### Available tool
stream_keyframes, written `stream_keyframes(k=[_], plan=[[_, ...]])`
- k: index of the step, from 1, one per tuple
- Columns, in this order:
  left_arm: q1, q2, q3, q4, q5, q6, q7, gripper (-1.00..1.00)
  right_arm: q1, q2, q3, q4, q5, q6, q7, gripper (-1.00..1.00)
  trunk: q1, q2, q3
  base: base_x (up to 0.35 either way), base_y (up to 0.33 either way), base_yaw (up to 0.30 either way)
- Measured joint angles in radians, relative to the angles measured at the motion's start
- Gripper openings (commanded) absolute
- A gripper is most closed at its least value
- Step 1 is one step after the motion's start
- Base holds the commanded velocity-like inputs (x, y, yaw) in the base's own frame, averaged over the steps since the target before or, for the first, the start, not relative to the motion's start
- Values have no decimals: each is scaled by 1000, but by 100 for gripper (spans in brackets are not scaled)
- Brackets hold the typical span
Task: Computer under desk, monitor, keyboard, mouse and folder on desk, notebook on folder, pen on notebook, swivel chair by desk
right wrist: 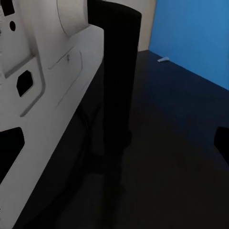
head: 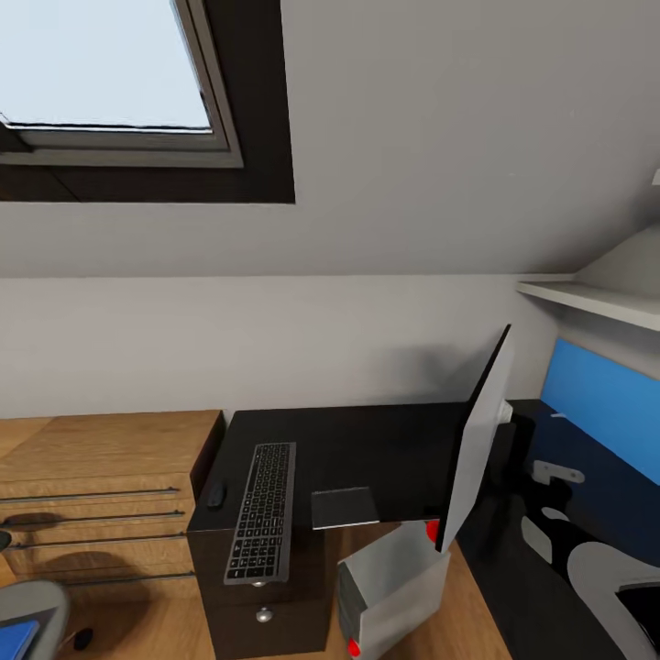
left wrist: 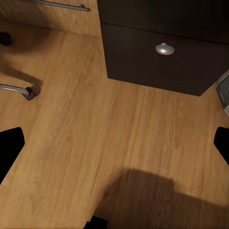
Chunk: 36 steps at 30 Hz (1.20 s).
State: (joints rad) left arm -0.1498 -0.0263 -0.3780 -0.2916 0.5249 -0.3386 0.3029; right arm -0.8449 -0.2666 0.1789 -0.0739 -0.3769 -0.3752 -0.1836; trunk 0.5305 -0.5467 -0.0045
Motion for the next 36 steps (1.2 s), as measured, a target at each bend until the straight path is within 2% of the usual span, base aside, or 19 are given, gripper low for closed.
stream_keyframes(k=[11,19,22,23,24,25,27,29,32,36], plan=[[0,-1,0,-1,1,0,-1,100,1,3,1,0,0,0,-1,100,42,-76,-33,0,0,0],[1,3,7,-120,5,23,-1,100,1,3,1,0,0,1,0,100,42,-76,-33,0,0,0],[1,3,6,-197,2,221,-1,100,1,3,1,-1,0,1,-1,100,42,-76,-33,0,0,0],[0,4,7,-222,2,260,-1,100,1,3,1,-1,0,1,-1,100,42,-76,-33,0,0,0],[123,84,15,-479,20,585,30,100,0,3,1,-2,0,1,-1,100,42,-76,-33,0,0,0],[196,100,20,-590,35,765,54,100,0,3,1,-2,0,1,-2,100,42,-77,-34,0,0,0],[196,105,25,-916,61,798,100,100,0,3,1,-2,-1,1,-2,100,42,-77,-33,0,0,0],[205,109,28,-912,111,816,164,100,0,3,0,-2,-1,2,-2,100,42,-76,-33,0,0,0],[209,110,29,-921,172,827,223,100,0,3,0,-3,-1,3,-2,100,42,-76,-33,0,0,0],[215,114,30,-925,200,832,252,100,0,3,0,-3,-1,4,-2,100,42,-76,-33,0,0,0]])
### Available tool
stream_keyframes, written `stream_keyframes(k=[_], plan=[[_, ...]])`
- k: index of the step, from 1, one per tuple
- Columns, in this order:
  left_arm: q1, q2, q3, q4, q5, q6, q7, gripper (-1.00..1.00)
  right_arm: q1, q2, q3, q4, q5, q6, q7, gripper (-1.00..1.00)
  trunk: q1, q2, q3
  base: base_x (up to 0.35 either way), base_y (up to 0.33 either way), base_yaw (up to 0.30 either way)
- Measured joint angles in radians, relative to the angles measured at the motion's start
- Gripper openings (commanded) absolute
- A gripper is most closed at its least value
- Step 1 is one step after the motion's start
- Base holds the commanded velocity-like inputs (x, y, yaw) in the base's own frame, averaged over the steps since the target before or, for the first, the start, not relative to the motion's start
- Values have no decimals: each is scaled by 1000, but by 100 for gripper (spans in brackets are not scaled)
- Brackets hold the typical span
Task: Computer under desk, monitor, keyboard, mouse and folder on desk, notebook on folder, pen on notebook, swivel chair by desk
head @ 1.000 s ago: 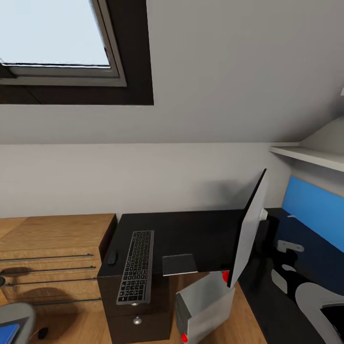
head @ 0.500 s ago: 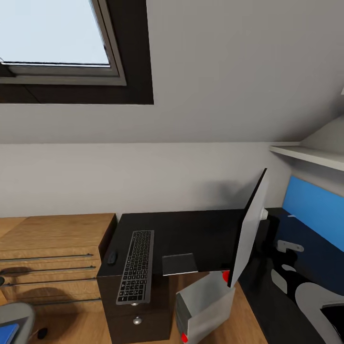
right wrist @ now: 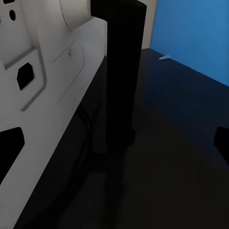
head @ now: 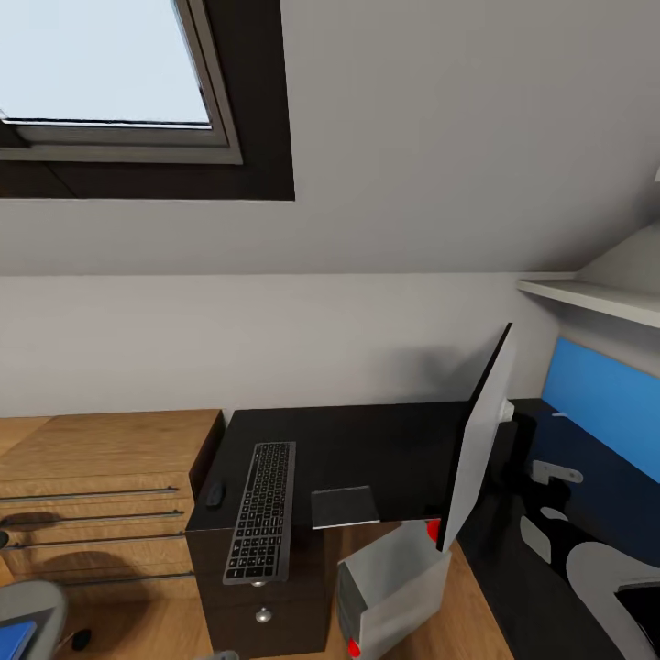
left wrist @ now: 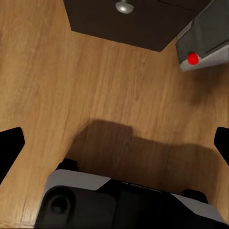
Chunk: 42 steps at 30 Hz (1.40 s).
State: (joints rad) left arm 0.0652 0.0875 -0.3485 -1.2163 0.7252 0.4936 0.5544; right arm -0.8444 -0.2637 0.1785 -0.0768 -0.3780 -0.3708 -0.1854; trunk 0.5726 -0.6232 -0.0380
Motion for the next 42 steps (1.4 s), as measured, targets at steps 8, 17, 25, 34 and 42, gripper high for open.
stream_keyframes(k=[8,17,25,34,42], plan=[[20,38,0,2,12,1,9,100,0,0,0,-1,0,2,-1,100,0,0,0,0,0,0],[48,40,-1,105,12,-5,8,100,0,0,0,-2,0,2,-2,100,0,0,0,0,0,0],[48,41,0,154,11,-14,2,100,0,-1,0,-2,0,2,-3,100,0,0,0,0,0,0],[48,40,-3,211,4,-21,4,100,0,-3,1,2,1,1,-3,100,0,0,0,0,0,0],[48,42,-2,214,8,-105,2,100,4,-23,1,56,1,-24,6,100,0,0,0,0,0,0]])
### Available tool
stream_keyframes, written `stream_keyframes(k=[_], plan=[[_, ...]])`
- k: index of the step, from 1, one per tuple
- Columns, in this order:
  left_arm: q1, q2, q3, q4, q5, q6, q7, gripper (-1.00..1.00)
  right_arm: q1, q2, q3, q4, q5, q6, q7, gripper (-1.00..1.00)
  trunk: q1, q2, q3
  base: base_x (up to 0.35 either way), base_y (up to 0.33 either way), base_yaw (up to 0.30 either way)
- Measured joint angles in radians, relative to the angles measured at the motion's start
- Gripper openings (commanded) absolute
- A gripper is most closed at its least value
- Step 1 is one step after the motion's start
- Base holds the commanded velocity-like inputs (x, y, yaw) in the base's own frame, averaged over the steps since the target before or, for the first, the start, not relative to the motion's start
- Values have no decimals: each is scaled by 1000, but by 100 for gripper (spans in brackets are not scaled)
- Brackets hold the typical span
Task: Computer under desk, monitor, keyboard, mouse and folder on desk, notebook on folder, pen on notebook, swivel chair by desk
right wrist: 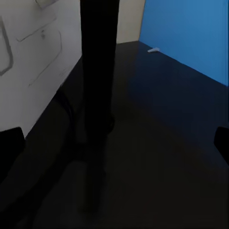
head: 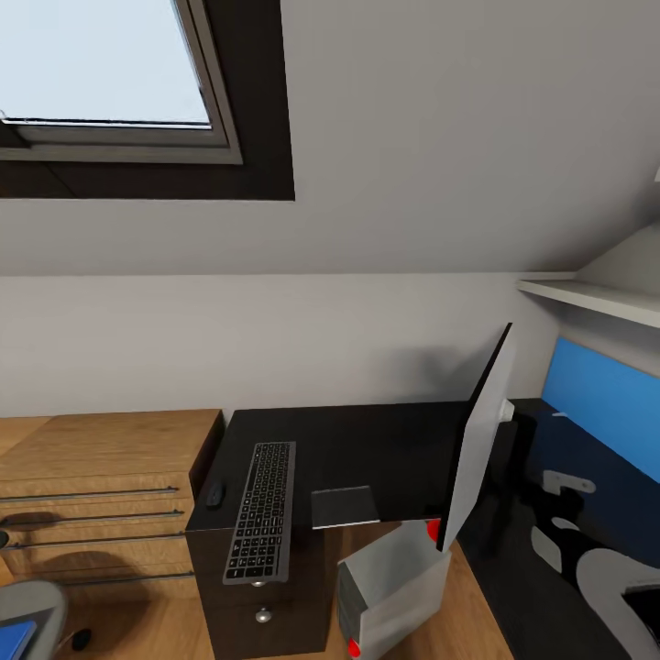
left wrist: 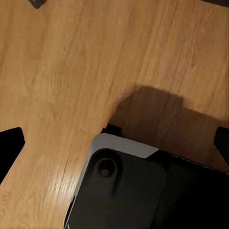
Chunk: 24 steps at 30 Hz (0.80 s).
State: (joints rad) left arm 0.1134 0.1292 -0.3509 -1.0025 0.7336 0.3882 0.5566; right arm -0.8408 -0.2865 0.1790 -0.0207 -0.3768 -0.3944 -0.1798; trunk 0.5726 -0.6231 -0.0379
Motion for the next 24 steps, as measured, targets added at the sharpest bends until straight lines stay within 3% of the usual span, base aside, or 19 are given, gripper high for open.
stream_keyframes(k=[9,15,16,18,24], plan=[[0,0,1,3,2,-17,2,100,47,-4,1,36,-10,-23,82,100,0,0,0,0,0,0],[0,-1,-1,49,-7,-22,0,100,152,2,1,40,-14,-142,90,100,0,0,0,0,0,0],[0,-2,-10,58,-5,-118,-25,100,168,7,-2,41,-14,-166,91,100,0,0,0,0,0,0],[0,-2,-20,73,-2,-179,-35,100,171,8,-2,41,-14,-169,92,100,0,0,0,0,0,0],[0,-5,-55,143,-4,-228,-47,100,173,10,-1,42,-14,-173,91,100,0,0,0,0,0,0]])
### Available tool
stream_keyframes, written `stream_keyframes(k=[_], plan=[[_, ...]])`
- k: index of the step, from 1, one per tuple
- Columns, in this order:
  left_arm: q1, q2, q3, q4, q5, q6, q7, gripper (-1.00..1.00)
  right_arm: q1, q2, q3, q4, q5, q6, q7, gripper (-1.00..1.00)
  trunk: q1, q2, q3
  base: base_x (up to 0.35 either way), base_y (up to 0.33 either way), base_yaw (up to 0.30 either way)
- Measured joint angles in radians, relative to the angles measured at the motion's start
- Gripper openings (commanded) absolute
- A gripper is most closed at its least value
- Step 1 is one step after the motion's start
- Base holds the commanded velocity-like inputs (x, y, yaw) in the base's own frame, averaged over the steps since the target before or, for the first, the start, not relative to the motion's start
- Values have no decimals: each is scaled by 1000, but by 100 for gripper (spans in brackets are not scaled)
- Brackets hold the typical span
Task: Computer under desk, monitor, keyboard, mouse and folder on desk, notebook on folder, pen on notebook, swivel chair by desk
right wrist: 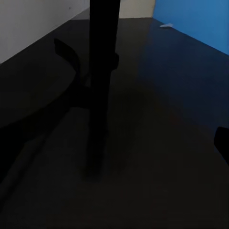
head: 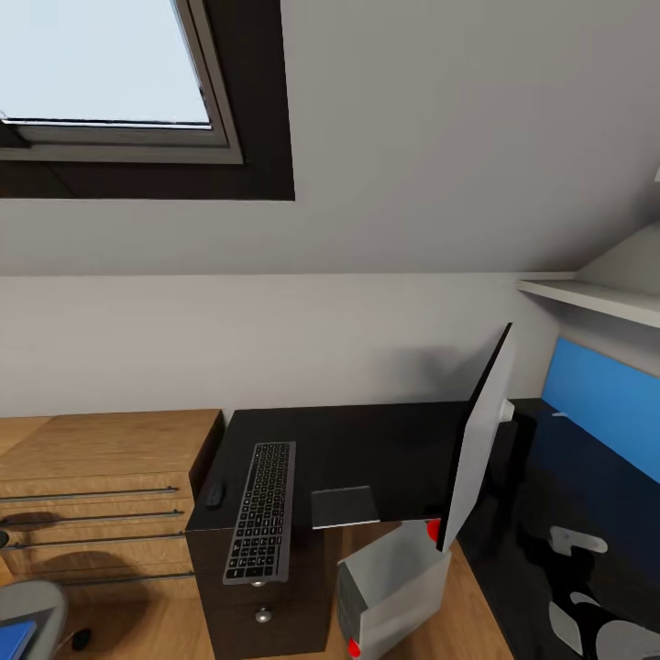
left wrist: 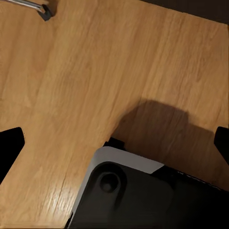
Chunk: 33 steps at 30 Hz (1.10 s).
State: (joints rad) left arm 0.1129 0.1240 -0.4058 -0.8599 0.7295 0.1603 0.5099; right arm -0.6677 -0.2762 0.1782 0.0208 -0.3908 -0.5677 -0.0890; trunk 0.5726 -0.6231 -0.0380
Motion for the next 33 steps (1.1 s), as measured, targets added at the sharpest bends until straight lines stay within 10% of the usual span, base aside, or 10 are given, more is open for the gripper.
stream_keyframes(k=[15,33], plan=[[0,-1,-76,104,-13,-179,-65,100,1,4,0,0,3,-9,-2,100,0,0,0,71,0,0],[0,-3,-93,132,-17,-192,-71,100,2,5,2,-1,1,-10,-2,100,0,0,0,69,0,0]])
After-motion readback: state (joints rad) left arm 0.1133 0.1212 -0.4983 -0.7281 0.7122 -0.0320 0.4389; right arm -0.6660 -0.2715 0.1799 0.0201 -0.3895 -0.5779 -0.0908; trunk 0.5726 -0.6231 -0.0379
